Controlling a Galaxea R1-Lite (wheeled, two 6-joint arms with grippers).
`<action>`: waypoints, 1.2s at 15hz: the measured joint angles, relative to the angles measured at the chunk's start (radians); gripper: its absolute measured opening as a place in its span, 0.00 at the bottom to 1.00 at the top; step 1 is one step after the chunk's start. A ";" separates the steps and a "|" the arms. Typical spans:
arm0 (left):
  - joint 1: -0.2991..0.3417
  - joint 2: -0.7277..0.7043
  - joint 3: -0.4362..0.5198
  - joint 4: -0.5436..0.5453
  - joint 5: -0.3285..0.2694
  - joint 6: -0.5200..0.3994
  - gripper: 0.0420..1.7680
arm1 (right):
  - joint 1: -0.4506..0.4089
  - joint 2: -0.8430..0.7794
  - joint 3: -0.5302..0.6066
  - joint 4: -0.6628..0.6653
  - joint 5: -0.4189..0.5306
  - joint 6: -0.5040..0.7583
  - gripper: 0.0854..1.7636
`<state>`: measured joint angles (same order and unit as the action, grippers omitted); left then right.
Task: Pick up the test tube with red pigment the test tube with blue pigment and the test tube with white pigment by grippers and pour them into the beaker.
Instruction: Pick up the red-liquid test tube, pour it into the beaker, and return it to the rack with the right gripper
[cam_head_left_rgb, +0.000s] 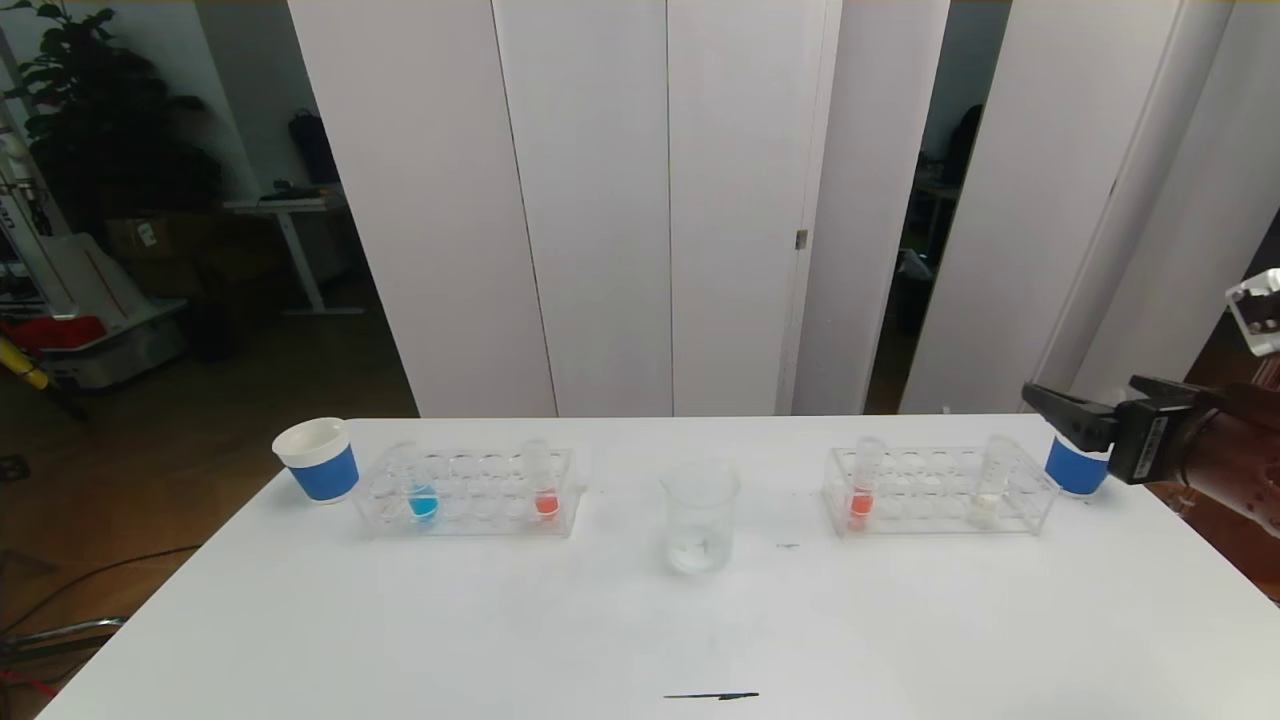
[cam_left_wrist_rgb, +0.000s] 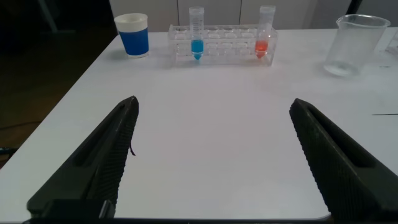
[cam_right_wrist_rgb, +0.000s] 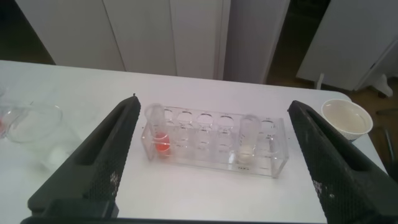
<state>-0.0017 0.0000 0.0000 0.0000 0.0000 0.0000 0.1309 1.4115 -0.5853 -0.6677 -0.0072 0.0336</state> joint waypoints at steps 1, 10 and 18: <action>0.000 0.000 0.000 0.000 0.000 0.000 0.98 | 0.029 0.040 0.031 -0.047 -0.002 0.000 0.97; 0.000 0.000 0.000 0.000 0.000 0.000 0.98 | 0.176 0.356 0.171 -0.388 -0.152 0.035 0.97; 0.000 0.000 0.000 0.000 0.000 0.000 0.98 | 0.203 0.586 -0.017 -0.443 -0.171 0.031 0.97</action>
<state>-0.0017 0.0000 0.0000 0.0000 0.0000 0.0004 0.3334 1.9970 -0.6021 -1.1106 -0.1785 0.0643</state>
